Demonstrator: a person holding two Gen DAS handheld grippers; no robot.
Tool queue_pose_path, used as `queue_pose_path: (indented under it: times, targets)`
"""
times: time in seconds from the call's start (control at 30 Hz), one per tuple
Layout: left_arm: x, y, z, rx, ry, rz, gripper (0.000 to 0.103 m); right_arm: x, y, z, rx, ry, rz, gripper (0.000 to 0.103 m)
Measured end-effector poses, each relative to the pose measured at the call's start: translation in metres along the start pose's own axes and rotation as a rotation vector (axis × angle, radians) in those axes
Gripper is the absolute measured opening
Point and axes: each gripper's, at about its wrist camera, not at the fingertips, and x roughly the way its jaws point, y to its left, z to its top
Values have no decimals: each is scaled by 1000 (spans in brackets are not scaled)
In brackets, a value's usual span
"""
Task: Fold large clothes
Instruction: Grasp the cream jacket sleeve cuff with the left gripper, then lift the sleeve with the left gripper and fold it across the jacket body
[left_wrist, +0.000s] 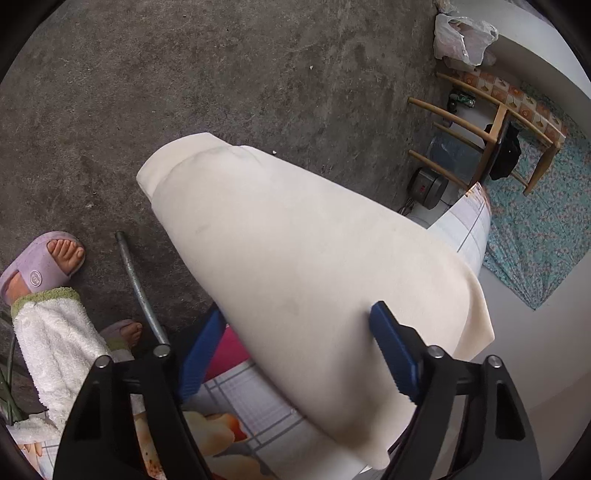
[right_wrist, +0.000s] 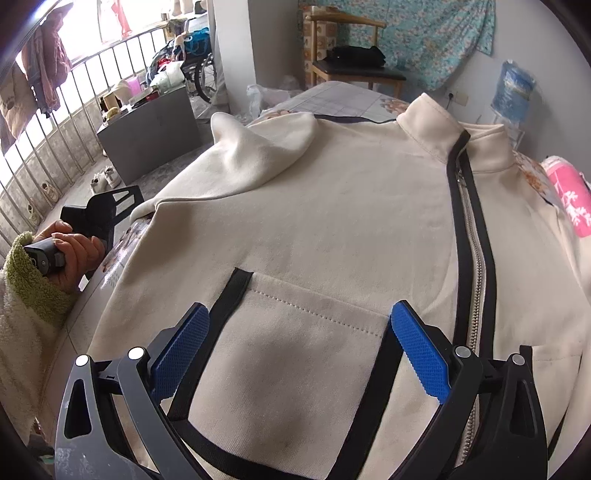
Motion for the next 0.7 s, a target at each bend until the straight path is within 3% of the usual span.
queue_pose_path:
  times: [0.03, 0.1, 0.17, 0.27, 0.37, 0.43, 0.53, 0.63, 0.7]
  targets:
    - [-1, -2, 2, 5, -8, 2, 57, -1, -1, 1, 2, -5, -3, 95]
    - [-5, -10, 4, 57, -38, 44, 30, -3, -2, 2, 2, -16, -10, 95]
    - [-15, -26, 2, 159, -113, 115, 16, -6, -5, 4, 0, -30, -20, 95]
    - [-43, -62, -18, 351, -282, 215, 9, -13, -9, 8, -1, -53, -38, 95]
    - [-73, -110, -59, 567, -483, 317, 8, -21, -15, 12, 2, -73, -56, 95]
    - [-84, -149, -108, 770, -631, 404, 8, -29, -18, 14, 4, -90, -71, 95]
    - [-74, -200, -211, 1170, -835, 525, 9, -45, -26, 17, 11, -124, -109, 95]
    - [-43, -221, -309, 1511, -886, 574, 9, -62, -37, 14, 26, -155, -146, 95]
    - [-17, -224, -358, 1664, -847, 591, 12, -73, -46, 12, 40, -172, -170, 95]
